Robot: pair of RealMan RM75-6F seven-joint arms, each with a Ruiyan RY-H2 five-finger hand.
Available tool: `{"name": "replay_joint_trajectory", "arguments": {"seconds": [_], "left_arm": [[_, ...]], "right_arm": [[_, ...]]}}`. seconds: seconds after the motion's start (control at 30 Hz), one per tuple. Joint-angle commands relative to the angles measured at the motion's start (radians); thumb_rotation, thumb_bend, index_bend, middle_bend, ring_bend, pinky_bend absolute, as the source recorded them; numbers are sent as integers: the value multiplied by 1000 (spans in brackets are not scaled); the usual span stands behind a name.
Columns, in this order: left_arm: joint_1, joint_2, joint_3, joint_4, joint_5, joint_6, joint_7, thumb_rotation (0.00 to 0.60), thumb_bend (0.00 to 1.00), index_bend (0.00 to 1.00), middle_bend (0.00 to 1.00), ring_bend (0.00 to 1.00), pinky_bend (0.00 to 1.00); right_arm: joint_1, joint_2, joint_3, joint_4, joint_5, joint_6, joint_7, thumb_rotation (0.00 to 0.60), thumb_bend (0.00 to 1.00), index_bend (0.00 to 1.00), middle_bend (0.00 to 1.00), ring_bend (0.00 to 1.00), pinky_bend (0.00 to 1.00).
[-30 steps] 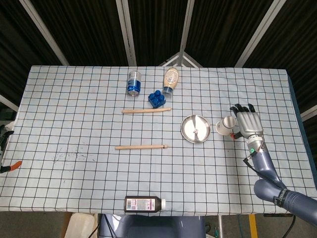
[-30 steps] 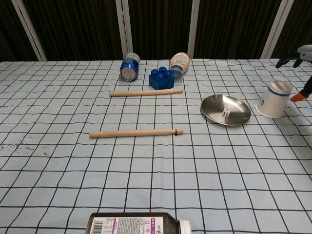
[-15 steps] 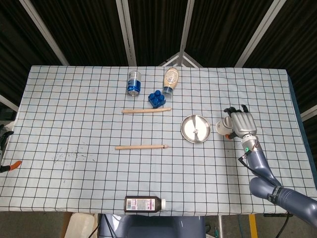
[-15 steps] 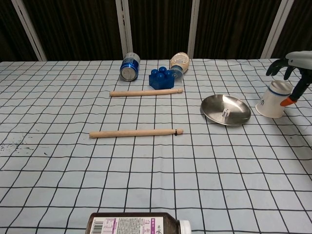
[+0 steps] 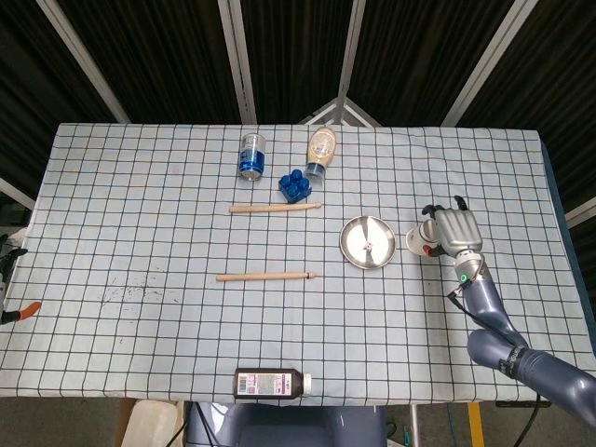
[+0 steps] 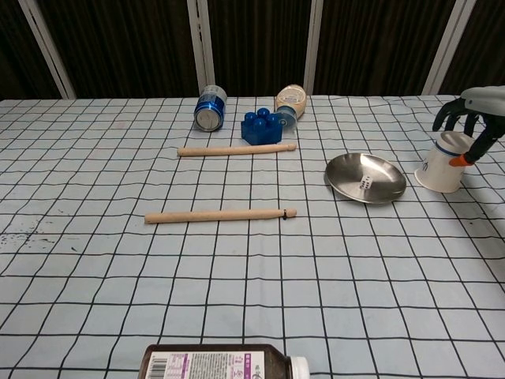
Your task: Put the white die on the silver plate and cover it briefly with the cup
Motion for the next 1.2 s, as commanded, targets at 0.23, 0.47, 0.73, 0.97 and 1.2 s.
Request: {"name": "replay_joint_trajectory", "arguments": {"seconds": [0.23,0.47,0.73,0.97,1.2], "left_arm": [[-3,1,3,-5,-3,-8,10,600,217,203,0,0,63],[-2,3,3,-7,-5,-8,11,600,217,206,0,0,63],[-3,5,3,-8,-4,-11,3,600,218,209,0,0,63],[-1,10,3,-9,1,-7,-10,600,217,212,0,0,63],[-3,11,3,-12,7,-8,-15,600,217,214,0,0,63]], "right_arm": [[-6,-2,-4,2,-17,17,9,600,360,493,422,409,0],[-8,-4,-5,3,-22,21,13,600,401,527,449,409,0],[3,51,13,-94,-38,65,-24,600,404,527,451,409,0],[39,92,28,-227,-3,79,-118,600,404,527,451,409,0],[95,59,16,-276,72,71,-222,600,405,527,451,409,0]]}}
